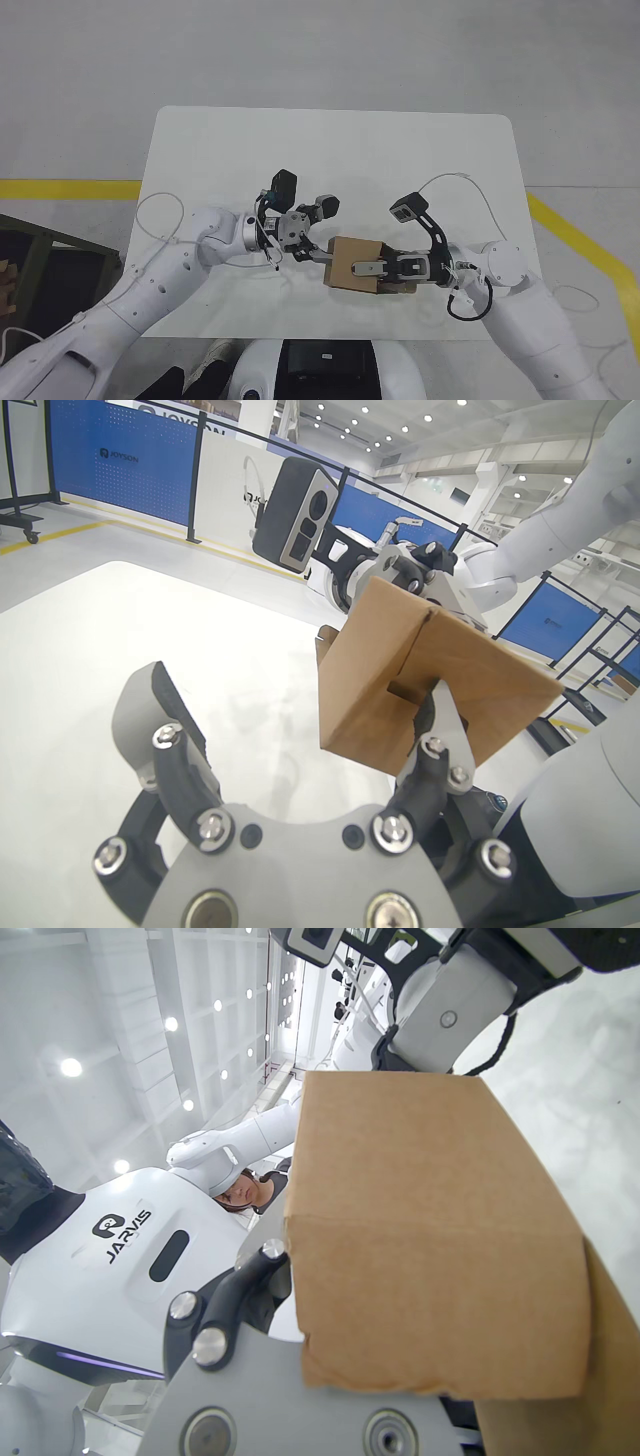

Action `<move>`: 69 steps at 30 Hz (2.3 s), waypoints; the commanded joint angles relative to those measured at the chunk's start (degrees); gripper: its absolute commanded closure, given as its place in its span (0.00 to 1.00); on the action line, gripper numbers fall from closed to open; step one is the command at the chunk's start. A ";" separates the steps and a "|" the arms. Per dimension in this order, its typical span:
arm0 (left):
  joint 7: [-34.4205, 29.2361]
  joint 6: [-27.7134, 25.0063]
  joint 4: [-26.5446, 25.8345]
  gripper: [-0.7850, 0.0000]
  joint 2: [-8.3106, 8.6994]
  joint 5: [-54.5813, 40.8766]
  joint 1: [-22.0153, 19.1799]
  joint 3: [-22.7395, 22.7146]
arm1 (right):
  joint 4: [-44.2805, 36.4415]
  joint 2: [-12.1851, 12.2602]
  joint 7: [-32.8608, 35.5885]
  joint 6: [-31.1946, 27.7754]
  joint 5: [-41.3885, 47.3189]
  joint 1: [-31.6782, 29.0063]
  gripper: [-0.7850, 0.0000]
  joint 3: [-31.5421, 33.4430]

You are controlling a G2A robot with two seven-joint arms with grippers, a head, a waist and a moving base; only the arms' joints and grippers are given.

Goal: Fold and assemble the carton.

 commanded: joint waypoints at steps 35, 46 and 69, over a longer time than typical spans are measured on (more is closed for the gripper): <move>14.42 8.20 -0.62 0.00 2.79 42.36 6.29 -3.70 | 21.77 -3.87 -4.53 -1.00 -9.71 11.72 1.00 -12.04; 16.99 8.38 3.44 0.00 0.10 44.46 3.80 -0.82 | 29.75 -6.48 -4.75 -3.66 -9.71 16.56 0.93 -16.80; 15.26 7.35 7.04 0.00 -3.69 45.03 0.25 0.69 | 24.80 -3.29 -2.01 -4.31 -6.91 11.23 0.00 -4.96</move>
